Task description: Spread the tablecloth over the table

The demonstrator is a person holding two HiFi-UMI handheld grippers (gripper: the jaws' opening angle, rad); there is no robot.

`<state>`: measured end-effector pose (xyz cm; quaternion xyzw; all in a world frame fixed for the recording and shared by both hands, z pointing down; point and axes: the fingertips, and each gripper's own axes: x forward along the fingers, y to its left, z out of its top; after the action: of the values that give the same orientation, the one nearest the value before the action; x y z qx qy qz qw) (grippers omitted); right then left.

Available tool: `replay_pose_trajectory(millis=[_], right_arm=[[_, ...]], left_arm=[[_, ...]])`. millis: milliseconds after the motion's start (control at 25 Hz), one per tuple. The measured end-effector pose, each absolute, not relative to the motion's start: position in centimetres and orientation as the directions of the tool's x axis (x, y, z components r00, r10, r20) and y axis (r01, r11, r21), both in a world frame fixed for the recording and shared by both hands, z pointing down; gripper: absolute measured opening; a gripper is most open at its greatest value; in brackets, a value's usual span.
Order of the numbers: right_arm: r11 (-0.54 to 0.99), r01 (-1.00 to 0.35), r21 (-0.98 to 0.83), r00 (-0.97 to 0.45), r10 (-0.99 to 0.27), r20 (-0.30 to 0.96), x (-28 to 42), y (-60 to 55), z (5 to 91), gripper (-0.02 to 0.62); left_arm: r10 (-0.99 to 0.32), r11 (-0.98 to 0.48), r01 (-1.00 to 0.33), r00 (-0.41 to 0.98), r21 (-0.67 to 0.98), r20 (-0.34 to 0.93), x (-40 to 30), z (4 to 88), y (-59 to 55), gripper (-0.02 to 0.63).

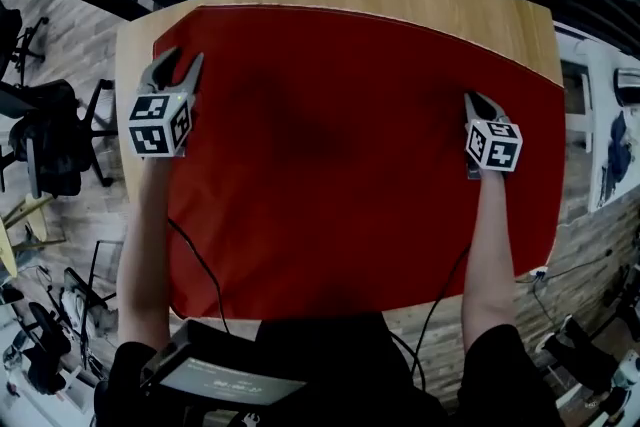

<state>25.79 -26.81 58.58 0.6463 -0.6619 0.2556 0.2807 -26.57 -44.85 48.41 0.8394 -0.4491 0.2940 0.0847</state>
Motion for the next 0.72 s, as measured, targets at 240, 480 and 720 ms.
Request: replay_pose_trajectory(millis=[240,480,720], right_arm=[[0.094,-0.994,0.052,-0.033,-0.722,0.691,24.7,-30.3,58.6,0.017],[0.157,-0.987,0.037,-0.086,-0.707,0.702,23.3,-35.7,58.4,0.012],[0.243,-0.969,0.036,-0.15,-0.701,0.697,21.8,-43.3,58.1,0.012]], left_arm=[[-0.574,-0.627,-0.779,0.469,0.007,0.671,-19.3,56.3,-40.7,0.006],[-0.598,-0.609,-0.787,0.379,-0.094,0.706,-20.0,58.1,-42.8,0.006],[-0.646,-0.509,-0.854,0.296,-0.107,0.704,-22.7,57.2,-45.7,0.008]])
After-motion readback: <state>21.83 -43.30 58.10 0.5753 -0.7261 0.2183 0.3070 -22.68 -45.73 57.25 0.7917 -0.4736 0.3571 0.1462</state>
